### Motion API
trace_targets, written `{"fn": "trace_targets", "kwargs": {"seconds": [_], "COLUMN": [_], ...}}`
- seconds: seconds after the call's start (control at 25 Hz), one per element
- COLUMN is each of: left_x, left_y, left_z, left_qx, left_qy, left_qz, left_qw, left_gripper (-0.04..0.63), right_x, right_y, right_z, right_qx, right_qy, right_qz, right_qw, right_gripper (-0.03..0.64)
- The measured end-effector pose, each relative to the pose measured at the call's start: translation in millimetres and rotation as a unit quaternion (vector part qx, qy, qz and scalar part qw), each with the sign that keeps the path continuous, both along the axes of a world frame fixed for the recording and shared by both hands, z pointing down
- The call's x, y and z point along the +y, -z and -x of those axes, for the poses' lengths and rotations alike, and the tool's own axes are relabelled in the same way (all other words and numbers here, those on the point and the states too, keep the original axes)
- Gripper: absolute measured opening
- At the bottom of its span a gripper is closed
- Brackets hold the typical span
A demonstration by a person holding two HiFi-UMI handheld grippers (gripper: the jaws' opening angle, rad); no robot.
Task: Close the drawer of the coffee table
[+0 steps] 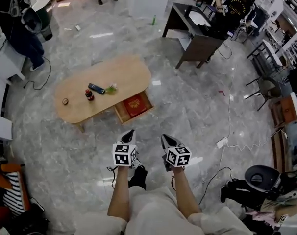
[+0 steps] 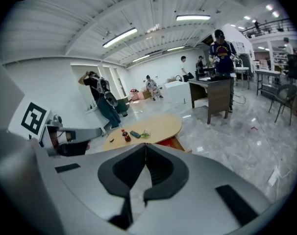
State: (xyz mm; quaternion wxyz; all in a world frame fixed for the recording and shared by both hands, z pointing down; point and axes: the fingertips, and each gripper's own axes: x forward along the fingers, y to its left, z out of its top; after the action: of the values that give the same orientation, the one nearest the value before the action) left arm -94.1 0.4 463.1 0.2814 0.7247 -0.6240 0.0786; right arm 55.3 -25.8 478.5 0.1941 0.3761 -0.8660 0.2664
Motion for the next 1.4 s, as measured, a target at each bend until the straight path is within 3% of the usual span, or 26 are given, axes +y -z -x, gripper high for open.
{"fn": "trace_targets", "kwargs": {"seconds": [0.2, 0.4, 0.6, 0.76, 1.12, 1.2, 1.32, 1.4], "left_x": [-43, -80, -85, -73, -67, -71, -70, -73], "left_y": [-10, -16, -19, -32, -36, -33, -21, -12], "left_z": [22, 49, 78, 83, 76, 69, 53, 32], "left_qx": [0.034, 0.059, 0.069, 0.086, 0.066, 0.06, 0.064, 0.057], "left_qy": [0.058, 0.128, 0.171, 0.191, 0.244, 0.269, 0.326, 0.348], "left_qz": [-0.001, -0.015, -0.029, -0.023, -0.016, -0.02, -0.036, -0.045], "left_qw": [0.9977, 0.9898, 0.9825, 0.9776, 0.9674, 0.9611, 0.9426, 0.9346], "left_gripper": [0.011, 0.01, 0.01, 0.009, 0.009, 0.009, 0.009, 0.009], "right_x": [-41, -81, -106, -117, -164, -178, -198, -216], "right_y": [-3, -8, -17, -32, -41, -43, -40, -34], "right_z": [18, 38, 59, 51, 22, 14, -3, -25], "right_qx": [0.035, 0.058, 0.027, 0.04, -0.017, -0.021, -0.026, -0.021], "right_qy": [0.051, 0.113, 0.104, 0.104, 0.132, 0.147, 0.178, 0.2], "right_qz": [0.004, 0.0, 0.016, 0.032, 0.053, 0.05, 0.04, 0.022], "right_qw": [0.998, 0.992, 0.994, 0.993, 0.99, 0.988, 0.983, 0.979], "right_gripper": [0.015, 0.015, 0.015, 0.015, 0.015, 0.015, 0.015, 0.015]}}
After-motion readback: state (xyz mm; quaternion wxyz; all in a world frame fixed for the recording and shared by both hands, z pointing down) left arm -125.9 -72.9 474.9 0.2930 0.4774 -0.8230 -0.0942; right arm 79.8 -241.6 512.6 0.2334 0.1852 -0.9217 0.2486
